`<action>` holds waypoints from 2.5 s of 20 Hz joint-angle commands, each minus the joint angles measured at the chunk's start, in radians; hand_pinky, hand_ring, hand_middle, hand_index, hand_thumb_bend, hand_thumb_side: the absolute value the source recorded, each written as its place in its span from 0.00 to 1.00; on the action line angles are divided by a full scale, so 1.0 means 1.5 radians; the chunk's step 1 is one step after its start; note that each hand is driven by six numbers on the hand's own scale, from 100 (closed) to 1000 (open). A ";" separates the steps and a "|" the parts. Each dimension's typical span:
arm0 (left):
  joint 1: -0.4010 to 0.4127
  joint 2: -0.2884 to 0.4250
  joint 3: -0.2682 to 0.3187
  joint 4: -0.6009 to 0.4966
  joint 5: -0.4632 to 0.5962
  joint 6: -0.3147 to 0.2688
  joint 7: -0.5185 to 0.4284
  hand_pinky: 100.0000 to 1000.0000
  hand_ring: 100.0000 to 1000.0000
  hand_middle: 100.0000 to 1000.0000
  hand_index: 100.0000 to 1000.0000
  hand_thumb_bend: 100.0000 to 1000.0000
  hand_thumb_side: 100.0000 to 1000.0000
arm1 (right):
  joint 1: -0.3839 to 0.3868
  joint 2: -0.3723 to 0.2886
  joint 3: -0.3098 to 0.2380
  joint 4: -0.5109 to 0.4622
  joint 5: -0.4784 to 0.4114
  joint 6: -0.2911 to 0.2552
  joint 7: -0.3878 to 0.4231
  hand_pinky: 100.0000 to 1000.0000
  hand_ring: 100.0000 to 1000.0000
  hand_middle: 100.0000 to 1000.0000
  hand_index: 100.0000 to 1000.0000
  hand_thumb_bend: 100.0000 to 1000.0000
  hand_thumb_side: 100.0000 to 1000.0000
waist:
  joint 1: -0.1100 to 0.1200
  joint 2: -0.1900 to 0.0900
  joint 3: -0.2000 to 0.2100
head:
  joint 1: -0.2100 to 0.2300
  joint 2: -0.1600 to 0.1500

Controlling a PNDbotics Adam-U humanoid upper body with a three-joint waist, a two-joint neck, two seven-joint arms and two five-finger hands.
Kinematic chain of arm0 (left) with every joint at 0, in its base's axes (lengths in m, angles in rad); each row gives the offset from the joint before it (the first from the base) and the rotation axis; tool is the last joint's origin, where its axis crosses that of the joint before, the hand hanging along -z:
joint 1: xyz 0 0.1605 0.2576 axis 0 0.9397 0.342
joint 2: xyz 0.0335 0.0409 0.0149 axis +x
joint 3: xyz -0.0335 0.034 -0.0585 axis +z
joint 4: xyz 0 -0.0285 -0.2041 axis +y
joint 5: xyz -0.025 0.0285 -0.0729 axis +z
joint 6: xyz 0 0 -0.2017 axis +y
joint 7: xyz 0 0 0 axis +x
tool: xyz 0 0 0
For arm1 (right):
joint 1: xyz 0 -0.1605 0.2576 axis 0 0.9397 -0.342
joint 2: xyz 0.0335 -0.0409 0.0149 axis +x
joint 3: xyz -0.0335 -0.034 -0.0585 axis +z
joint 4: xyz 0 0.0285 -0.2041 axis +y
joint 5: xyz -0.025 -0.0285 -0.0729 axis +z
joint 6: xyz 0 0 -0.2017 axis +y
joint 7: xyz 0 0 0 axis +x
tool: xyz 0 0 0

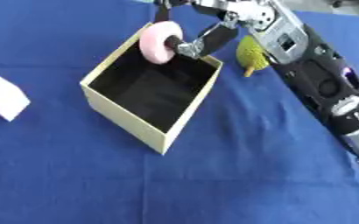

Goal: Pick up objects on the table and place them in the box.

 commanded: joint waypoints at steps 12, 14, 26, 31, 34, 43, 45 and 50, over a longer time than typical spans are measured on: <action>-0.005 0.001 0.001 -0.012 0.001 0.004 -0.004 0.66 0.77 0.66 0.76 0.00 0.53 | 0.002 -0.010 -0.008 -0.029 0.144 -0.080 -0.016 1.00 1.00 0.76 0.97 0.00 0.10 | 0.010 -0.014 -0.008 | 0.005 -0.007; -0.004 0.000 0.001 -0.012 0.002 0.004 -0.004 0.66 0.77 0.66 0.76 0.00 0.53 | 0.004 -0.009 -0.009 -0.035 0.134 -0.081 -0.022 1.00 1.00 0.74 0.95 0.00 0.14 | 0.010 -0.015 -0.009 | 0.006 -0.006; 0.018 0.014 0.007 -0.012 -0.009 0.009 0.003 0.66 0.77 0.66 0.76 0.00 0.53 | 0.098 -0.134 -0.071 -0.175 0.015 -0.021 -0.059 1.00 1.00 0.72 0.95 0.00 0.16 | 0.010 -0.031 -0.036 | 0.065 0.013; 0.022 0.015 0.008 -0.012 -0.011 0.011 0.004 0.66 0.77 0.67 0.76 0.00 0.53 | 0.160 -0.189 -0.116 -0.188 -0.039 0.012 -0.043 1.00 1.00 0.73 0.95 0.00 0.13 | 0.015 -0.031 -0.045 | 0.073 0.014; 0.024 0.016 0.009 -0.012 -0.013 0.011 0.005 0.66 0.77 0.67 0.76 0.00 0.53 | 0.193 -0.214 -0.145 -0.182 -0.062 0.025 -0.032 1.00 1.00 0.75 0.95 0.00 0.12 | 0.017 -0.029 -0.050 | 0.076 0.014; 0.024 0.020 0.008 -0.012 -0.016 0.012 0.004 0.66 0.77 0.67 0.76 0.00 0.52 | 0.249 -0.246 -0.182 -0.124 0.055 0.008 -0.099 1.00 1.00 0.80 0.96 0.00 0.09 | 0.019 -0.022 -0.054 | 0.079 0.004; 0.024 0.021 0.008 -0.012 -0.016 0.011 0.003 0.65 0.77 0.67 0.76 0.00 0.52 | 0.251 -0.248 -0.187 -0.107 0.087 0.006 -0.129 1.00 1.00 0.81 0.96 0.00 0.10 | 0.018 -0.019 -0.053 | 0.077 -0.001; 0.018 0.024 0.008 -0.012 -0.018 0.011 0.001 0.65 0.77 0.67 0.76 0.00 0.52 | 0.249 -0.246 -0.191 -0.057 0.128 0.001 -0.176 1.00 1.00 0.82 0.97 0.00 0.09 | 0.016 -0.006 -0.049 | 0.069 -0.017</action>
